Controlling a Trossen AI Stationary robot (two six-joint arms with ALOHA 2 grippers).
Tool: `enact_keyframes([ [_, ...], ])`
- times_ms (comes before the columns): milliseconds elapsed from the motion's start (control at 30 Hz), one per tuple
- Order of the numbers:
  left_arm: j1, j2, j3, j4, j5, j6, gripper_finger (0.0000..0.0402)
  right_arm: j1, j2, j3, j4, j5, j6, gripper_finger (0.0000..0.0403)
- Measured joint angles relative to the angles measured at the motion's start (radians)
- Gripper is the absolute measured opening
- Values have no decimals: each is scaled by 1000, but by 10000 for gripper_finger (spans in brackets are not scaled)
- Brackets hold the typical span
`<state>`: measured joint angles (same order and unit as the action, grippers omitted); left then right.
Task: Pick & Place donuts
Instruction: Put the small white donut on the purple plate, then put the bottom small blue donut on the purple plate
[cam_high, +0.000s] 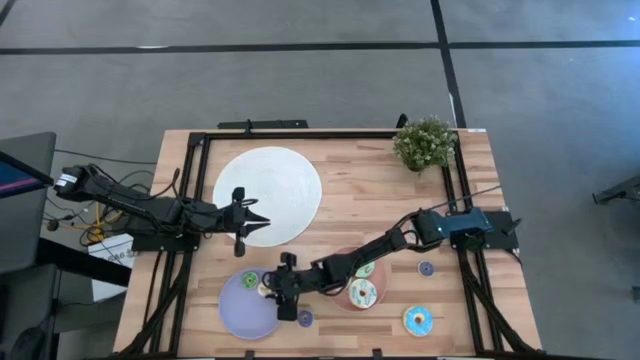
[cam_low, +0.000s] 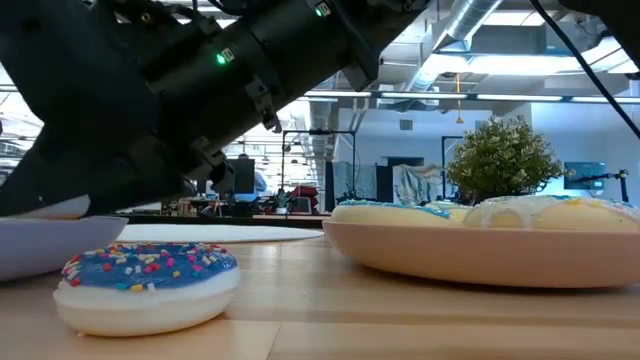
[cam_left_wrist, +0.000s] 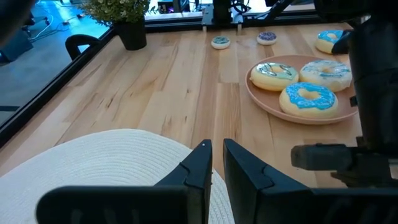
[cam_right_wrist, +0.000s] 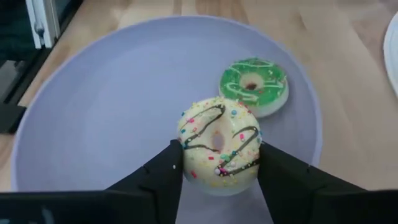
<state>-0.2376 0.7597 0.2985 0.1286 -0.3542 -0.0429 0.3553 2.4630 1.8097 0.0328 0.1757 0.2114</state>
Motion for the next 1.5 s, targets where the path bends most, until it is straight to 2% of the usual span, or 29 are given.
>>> enact_keyframes([
  [333, 0, 0, 0, -4, 0, -1, 31, 0, 0, 1, -22, -1, 0, 231],
  [700, 0, 0, 0, -6, 0, -5, 31, -4, -11, -1, -26, -21, -1, 235],
  [833, 0, 0, 0, -7, 0, -6, 31, -6, -52, -2, -58, -23, -3, 235],
  [1200, 0, 0, 0, -7, 0, -6, 31, -39, -308, 1, -395, -45, -70, 234],
  [1367, 0, 0, 0, -7, 0, -6, 31, -42, -354, 1, -606, -39, -25, 216],
  [1500, 0, 0, 0, -7, 0, -6, 31, -38, -351, -12, -730, 4, -21, 197],
])
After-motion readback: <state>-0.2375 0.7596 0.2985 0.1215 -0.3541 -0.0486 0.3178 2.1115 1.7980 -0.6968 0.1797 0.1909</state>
